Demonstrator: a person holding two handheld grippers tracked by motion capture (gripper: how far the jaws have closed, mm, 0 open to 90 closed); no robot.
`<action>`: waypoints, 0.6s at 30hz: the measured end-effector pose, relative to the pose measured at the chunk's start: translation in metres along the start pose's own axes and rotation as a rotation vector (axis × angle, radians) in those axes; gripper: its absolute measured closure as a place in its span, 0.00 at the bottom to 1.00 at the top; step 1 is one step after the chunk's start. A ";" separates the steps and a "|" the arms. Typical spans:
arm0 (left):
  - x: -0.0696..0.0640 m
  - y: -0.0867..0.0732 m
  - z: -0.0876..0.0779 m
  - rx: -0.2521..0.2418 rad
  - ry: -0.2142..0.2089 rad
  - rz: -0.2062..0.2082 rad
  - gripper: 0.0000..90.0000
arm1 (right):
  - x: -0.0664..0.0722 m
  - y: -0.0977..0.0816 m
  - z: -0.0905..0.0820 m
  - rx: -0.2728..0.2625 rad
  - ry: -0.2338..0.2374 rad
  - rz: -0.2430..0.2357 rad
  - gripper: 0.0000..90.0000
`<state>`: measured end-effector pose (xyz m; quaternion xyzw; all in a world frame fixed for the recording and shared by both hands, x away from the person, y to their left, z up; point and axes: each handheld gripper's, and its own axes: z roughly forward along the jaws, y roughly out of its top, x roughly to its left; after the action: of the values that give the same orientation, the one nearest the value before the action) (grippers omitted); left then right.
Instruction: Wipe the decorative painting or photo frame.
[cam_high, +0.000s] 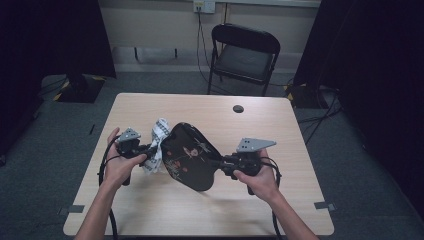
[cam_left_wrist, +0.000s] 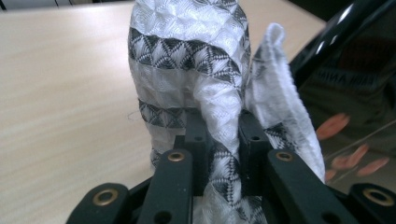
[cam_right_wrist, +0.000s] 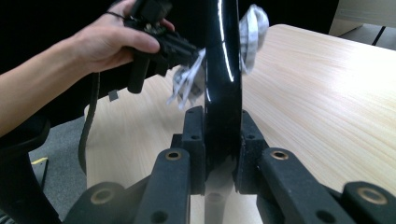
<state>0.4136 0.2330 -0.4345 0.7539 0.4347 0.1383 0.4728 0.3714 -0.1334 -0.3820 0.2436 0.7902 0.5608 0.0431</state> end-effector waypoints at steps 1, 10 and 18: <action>0.001 0.000 0.000 0.005 -0.005 -0.002 0.87 | 0.000 0.000 0.000 0.002 -0.001 -0.001 0.87; -0.006 0.012 -0.013 -0.059 0.008 0.040 0.86 | 0.000 0.000 0.000 0.002 0.002 -0.001 0.87; -0.001 -0.002 0.001 0.035 0.009 0.055 0.87 | 0.000 0.000 0.000 0.001 -0.001 0.000 0.87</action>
<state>0.4121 0.2319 -0.4366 0.7733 0.4181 0.1468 0.4535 0.3711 -0.1334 -0.3823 0.2440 0.7904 0.5603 0.0433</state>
